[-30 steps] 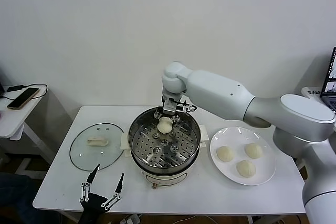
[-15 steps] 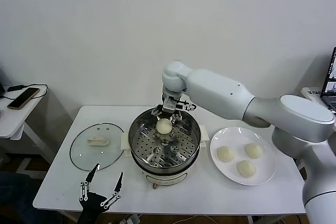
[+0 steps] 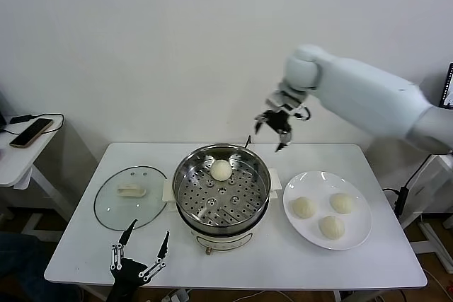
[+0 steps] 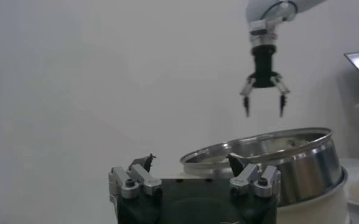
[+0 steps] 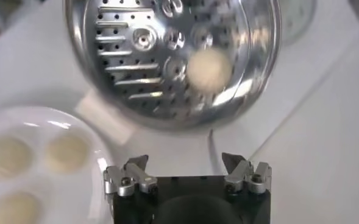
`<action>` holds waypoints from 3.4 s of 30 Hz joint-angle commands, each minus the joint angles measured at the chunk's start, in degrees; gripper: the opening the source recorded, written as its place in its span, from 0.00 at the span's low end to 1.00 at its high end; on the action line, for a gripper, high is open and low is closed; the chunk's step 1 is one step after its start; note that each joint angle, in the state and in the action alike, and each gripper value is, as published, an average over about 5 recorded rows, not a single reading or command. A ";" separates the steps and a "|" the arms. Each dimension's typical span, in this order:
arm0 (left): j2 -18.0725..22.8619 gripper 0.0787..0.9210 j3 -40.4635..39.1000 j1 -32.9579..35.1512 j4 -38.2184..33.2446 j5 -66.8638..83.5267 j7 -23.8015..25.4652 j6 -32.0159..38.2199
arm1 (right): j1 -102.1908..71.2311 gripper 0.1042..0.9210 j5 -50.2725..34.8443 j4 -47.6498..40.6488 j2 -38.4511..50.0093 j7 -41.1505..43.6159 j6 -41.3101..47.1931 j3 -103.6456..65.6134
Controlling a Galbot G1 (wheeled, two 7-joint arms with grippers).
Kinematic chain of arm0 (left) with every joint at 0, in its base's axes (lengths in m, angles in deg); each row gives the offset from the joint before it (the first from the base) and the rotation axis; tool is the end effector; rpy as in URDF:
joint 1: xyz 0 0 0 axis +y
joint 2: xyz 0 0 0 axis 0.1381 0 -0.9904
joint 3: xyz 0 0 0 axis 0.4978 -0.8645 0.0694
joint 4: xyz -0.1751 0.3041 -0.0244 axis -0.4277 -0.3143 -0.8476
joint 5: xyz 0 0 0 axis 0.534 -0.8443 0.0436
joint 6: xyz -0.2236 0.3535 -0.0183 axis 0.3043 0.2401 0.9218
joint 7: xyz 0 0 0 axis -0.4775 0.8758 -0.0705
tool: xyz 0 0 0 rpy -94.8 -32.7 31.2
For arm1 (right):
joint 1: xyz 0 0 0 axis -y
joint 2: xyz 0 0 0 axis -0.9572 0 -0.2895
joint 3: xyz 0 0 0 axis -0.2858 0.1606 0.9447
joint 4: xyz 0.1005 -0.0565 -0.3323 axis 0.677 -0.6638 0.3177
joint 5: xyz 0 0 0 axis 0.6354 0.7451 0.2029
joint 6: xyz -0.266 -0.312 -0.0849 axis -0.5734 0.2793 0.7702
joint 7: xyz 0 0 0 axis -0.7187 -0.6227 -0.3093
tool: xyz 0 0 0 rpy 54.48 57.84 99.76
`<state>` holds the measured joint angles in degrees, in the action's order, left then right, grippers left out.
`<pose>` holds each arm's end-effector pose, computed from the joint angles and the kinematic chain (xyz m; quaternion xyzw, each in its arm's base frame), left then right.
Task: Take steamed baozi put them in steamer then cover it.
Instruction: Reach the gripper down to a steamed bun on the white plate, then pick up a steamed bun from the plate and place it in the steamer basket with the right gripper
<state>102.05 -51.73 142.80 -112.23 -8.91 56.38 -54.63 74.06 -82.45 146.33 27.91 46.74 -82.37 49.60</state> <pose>0.1512 0.0516 -0.3859 0.1323 0.9818 0.0950 0.0974 0.6534 -0.0273 -0.0378 0.6101 -0.4465 0.5914 0.2803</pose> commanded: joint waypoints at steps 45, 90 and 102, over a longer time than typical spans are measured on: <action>0.21 0.88 0.01 -0.41 1.70 -0.02 -0.52 0.45 | -21.71 0.80 0.59 -2.68 4.88 -12.51 9.61 -0.89; -0.97 0.88 -2.30 -2.53 0.76 0.06 -1.10 0.22 | 16.73 0.61 -33.22 13.69 -22.39 -14.41 22.02 21.65; -1.44 0.88 -2.20 -2.78 1.22 0.21 -1.46 0.25 | 9.23 0.61 -33.77 7.97 -30.41 -23.96 25.00 23.57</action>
<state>100.65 -53.90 140.04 -111.05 -8.73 54.95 -54.38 86.24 -113.81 155.86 3.05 28.37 -59.00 72.02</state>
